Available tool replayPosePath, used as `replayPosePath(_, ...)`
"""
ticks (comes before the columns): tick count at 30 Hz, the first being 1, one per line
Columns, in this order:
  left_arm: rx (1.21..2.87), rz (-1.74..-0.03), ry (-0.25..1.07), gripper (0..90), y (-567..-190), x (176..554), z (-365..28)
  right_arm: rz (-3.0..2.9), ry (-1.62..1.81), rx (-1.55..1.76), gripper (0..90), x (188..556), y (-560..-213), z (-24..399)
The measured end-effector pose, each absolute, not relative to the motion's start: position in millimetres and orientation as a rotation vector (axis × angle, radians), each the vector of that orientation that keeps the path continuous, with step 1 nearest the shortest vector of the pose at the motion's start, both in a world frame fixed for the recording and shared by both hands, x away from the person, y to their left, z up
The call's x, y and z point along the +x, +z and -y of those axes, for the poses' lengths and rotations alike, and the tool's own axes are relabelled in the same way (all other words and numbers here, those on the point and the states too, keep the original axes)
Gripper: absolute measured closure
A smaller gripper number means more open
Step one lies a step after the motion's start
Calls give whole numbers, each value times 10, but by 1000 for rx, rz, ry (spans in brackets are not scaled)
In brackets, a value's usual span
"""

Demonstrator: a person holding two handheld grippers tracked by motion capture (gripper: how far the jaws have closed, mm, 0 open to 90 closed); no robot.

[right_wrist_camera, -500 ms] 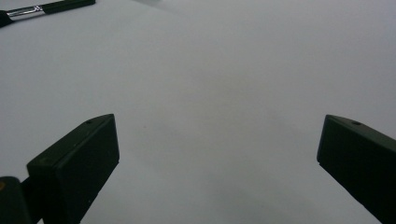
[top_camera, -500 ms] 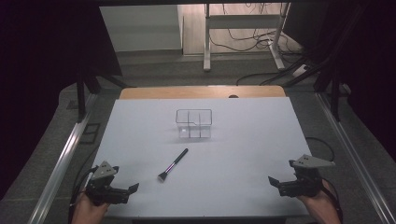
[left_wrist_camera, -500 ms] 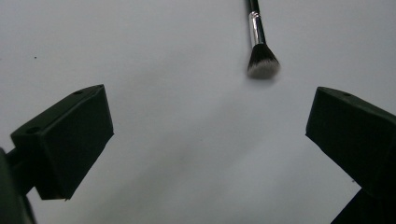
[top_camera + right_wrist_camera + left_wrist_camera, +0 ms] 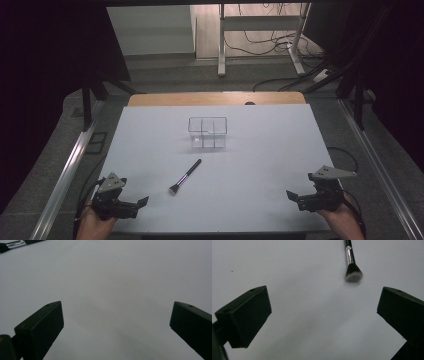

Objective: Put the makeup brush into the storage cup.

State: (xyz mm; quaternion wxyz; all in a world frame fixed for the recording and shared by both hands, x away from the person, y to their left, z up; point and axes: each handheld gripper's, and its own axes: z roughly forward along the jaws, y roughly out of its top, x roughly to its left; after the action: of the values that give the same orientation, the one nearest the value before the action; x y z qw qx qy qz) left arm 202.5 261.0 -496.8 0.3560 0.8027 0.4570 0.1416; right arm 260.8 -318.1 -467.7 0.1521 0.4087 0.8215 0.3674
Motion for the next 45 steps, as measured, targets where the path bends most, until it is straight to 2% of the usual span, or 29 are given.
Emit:
replayPosePath(18, 2054, -1149, 365, 0, -4948, 2072, -2611, -2379, 1041, 1168, 0, 2610, -4688, 3163)
replayPosePath(21, 2048, -1158, 333, 0, -4928, 2089, -2585, -2379, 1040, 1165, 0, 2610, -4688, 3157)
replayPosePath(45, 2158, -1130, 378, 3, -4859, 2201, -2457, -2390, 1019, 1147, 0, 2605, -4686, 3103)
